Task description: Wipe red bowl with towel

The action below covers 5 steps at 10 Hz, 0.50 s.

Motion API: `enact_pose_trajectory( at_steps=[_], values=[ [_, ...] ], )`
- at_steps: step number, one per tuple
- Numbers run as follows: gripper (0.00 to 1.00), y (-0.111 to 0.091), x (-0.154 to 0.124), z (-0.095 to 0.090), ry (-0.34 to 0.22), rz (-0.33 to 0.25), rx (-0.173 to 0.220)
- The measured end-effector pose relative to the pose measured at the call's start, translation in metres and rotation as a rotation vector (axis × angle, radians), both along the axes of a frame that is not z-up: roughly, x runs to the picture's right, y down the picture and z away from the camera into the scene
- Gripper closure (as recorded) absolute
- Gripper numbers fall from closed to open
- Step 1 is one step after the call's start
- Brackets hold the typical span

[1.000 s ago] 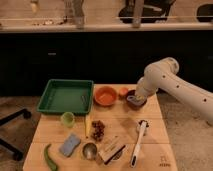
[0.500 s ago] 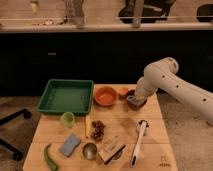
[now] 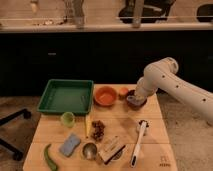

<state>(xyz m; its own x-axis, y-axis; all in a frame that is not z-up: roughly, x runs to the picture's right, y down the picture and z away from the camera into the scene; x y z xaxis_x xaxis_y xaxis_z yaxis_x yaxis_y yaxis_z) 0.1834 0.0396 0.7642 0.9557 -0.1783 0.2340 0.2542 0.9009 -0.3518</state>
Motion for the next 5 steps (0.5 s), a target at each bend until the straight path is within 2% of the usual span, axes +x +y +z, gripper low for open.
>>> enact_pose_trajectory(
  at_steps=[2,4,5],
  values=[
    [1.0,0.001,0.0,-0.001,0.001,0.0,-0.003],
    [1.0,0.002,0.002,-0.015,0.001,-0.019,-0.032],
    [1.0,0.002,0.004,-0.016,0.003,-0.018,-0.033]
  ],
)
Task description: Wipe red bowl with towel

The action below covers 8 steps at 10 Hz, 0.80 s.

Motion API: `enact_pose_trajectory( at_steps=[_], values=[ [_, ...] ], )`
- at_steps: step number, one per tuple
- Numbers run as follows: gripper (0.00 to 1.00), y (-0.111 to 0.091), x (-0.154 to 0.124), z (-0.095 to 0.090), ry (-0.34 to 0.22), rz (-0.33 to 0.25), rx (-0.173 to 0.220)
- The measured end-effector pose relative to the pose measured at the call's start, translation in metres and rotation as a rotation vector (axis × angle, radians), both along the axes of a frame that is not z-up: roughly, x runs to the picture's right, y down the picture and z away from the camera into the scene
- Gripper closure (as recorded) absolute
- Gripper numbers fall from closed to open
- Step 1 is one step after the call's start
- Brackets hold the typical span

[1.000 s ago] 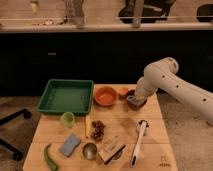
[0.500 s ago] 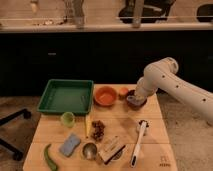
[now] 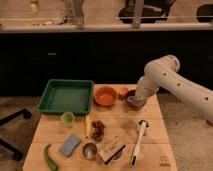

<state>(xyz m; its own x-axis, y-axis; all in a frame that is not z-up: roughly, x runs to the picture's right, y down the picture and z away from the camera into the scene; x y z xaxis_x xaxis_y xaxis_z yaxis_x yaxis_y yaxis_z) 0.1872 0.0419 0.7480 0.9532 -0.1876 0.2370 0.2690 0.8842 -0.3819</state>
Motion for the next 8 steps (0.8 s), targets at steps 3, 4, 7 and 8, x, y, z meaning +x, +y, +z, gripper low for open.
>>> enact_pose_trajectory(
  at_steps=[3,4,7,8],
  values=[
    [1.0,0.0,-0.002,0.0,-0.002,-0.002,0.0],
    [1.0,-0.001,-0.002,0.0,-0.003,-0.003,0.0],
    [1.0,0.0,-0.01,-0.001,-0.022,-0.039,0.002],
    [1.0,-0.001,-0.02,-0.001,-0.035,-0.06,0.002]
  ],
)
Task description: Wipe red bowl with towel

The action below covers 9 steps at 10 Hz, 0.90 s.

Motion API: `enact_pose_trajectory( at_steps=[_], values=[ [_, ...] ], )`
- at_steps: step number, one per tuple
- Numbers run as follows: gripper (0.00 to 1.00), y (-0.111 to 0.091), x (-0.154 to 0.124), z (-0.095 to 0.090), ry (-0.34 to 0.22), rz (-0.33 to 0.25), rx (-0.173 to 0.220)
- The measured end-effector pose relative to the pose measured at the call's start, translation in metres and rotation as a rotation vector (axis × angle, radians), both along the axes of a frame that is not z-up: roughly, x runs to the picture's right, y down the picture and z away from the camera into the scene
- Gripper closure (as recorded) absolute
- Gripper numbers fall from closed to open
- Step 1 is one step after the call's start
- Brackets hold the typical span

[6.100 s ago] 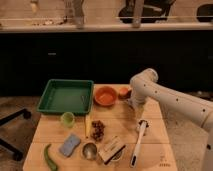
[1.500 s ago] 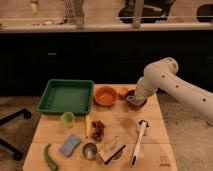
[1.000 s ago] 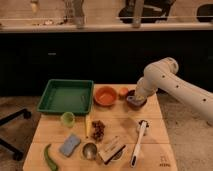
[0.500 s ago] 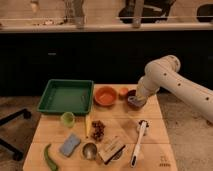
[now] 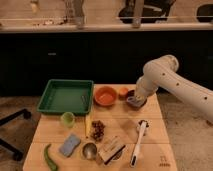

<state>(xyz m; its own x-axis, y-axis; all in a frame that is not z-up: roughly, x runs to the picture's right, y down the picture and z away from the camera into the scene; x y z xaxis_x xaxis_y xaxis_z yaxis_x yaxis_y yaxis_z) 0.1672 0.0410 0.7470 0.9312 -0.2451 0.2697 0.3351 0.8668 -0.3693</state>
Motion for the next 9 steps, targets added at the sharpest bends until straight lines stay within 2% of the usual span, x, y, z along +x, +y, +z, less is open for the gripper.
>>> enact_pose_trajectory(
  at_steps=[6,9],
  values=[
    [1.0,-0.006,-0.112,0.0,-0.109,-0.173,0.003],
    [1.0,-0.017,-0.134,0.005,-0.139,-0.224,0.005]
  ],
)
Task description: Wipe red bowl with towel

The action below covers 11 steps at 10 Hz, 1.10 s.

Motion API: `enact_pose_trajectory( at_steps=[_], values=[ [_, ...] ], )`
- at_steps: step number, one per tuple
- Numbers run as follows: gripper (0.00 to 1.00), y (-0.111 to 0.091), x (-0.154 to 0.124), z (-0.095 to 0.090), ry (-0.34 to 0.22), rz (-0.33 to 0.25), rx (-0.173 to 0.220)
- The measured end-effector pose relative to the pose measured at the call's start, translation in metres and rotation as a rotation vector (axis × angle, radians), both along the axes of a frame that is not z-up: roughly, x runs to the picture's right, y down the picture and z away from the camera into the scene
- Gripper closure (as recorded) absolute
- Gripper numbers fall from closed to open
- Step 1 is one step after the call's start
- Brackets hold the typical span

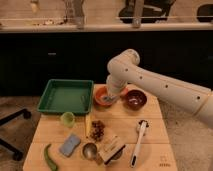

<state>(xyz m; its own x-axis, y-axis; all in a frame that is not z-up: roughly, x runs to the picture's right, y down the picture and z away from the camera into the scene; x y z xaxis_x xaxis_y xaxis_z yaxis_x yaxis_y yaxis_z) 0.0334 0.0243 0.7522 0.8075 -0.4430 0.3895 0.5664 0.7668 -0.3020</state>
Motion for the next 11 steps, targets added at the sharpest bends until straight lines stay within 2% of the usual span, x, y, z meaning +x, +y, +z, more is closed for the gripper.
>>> enact_pose_trajectory(
  at_steps=[3,5,8,11],
  values=[
    [1.0,-0.014,-0.014,0.015,-0.017,-0.029,-0.011],
    [1.0,-0.014,-0.02,0.025,-0.021,-0.039,-0.032],
    [1.0,0.005,-0.042,0.051,-0.03,-0.067,-0.101],
    [1.0,0.031,-0.038,0.077,-0.014,-0.07,-0.177]
  ],
)
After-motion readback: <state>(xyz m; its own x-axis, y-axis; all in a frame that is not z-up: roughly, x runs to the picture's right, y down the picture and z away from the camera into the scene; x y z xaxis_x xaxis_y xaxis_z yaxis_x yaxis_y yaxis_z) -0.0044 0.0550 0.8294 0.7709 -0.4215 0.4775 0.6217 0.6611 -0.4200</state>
